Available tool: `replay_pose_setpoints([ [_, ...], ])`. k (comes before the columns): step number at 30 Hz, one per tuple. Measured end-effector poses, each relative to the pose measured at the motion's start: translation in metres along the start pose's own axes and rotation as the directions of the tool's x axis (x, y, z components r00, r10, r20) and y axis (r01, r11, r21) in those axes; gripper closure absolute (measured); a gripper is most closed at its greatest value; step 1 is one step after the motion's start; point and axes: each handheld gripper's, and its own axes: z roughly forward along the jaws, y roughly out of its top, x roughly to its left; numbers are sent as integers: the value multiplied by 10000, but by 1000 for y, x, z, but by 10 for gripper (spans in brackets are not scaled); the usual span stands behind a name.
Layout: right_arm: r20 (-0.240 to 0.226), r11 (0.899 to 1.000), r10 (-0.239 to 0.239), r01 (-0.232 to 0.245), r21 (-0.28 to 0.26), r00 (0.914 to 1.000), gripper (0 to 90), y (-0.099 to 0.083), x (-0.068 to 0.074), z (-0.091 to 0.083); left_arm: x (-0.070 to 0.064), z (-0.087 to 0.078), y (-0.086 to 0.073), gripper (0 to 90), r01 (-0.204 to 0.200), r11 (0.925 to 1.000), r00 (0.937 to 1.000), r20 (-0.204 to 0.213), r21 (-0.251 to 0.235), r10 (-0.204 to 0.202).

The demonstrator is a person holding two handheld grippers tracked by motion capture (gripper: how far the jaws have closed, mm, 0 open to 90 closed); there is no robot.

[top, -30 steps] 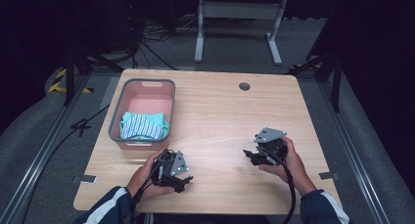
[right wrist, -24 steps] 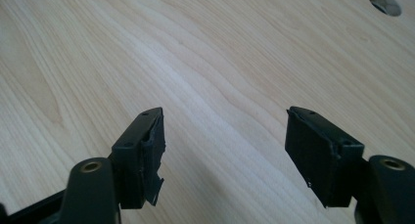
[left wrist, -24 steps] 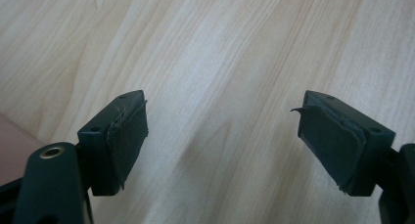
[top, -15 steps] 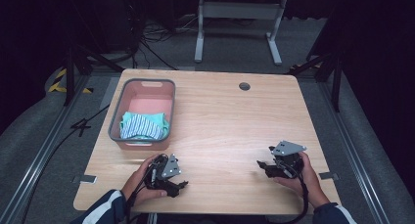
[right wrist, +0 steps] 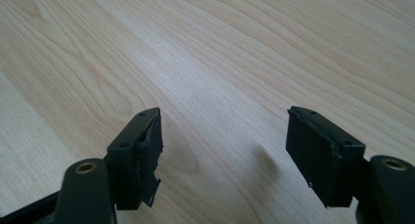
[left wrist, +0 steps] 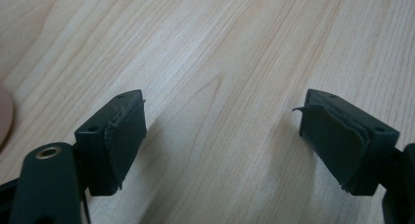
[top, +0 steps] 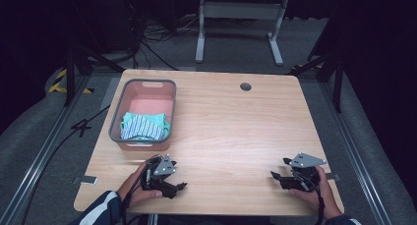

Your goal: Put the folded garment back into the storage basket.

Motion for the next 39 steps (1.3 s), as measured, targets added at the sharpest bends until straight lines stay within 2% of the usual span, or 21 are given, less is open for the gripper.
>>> replay_pose_setpoints([
  [5,48,9983,584,-584,-17,9983,278,-16,-7,-4,0,0,0,164,35,10000,10000,5,-6,-35],
  [8,-189,9951,963,-967,-209,9952,264,-20,-11,-3,1,0,0,160,1,10000,10000,35,5,-1],
  [19,-170,9953,944,-947,-201,9954,258,-20,-12,-3,3,1,1,148,-145,9999,9998,114,30,145],
  [39,-143,9950,971,-974,-208,9952,258,-19,-12,-2,4,3,3,117,-180,9998,9997,176,99,178],
])
